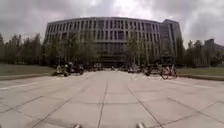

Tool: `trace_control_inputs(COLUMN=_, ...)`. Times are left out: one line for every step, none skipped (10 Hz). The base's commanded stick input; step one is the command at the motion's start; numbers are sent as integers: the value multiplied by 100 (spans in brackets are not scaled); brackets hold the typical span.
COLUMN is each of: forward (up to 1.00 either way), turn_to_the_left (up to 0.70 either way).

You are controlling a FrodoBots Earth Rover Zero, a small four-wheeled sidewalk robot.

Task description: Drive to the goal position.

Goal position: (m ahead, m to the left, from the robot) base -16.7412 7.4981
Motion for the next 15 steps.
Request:
trace_control_inputs(forward=60, turn_to_the_left=0)
trace_control_inputs(forward=60, turn_to_the_left=0)
trace_control_inputs(forward=60, turn_to_the_left=0)
trace_control_inputs(forward=60, turn_to_the_left=0)
trace_control_inputs(forward=60, turn_to_the_left=0)
trace_control_inputs(forward=60, turn_to_the_left=0)
trace_control_inputs(forward=60, turn_to_the_left=0)
trace_control_inputs(forward=60, turn_to_the_left=0)
trace_control_inputs(forward=60, turn_to_the_left=0)
trace_control_inputs(forward=60, turn_to_the_left=0)
trace_control_inputs(forward=60, turn_to_the_left=0)
trace_control_inputs(forward=60, turn_to_the_left=0)
trace_control_inputs(forward=60, turn_to_the_left=0)
trace_control_inputs(forward=60, turn_to_the_left=0)
trace_control_inputs(forward=60, turn_to_the_left=0)
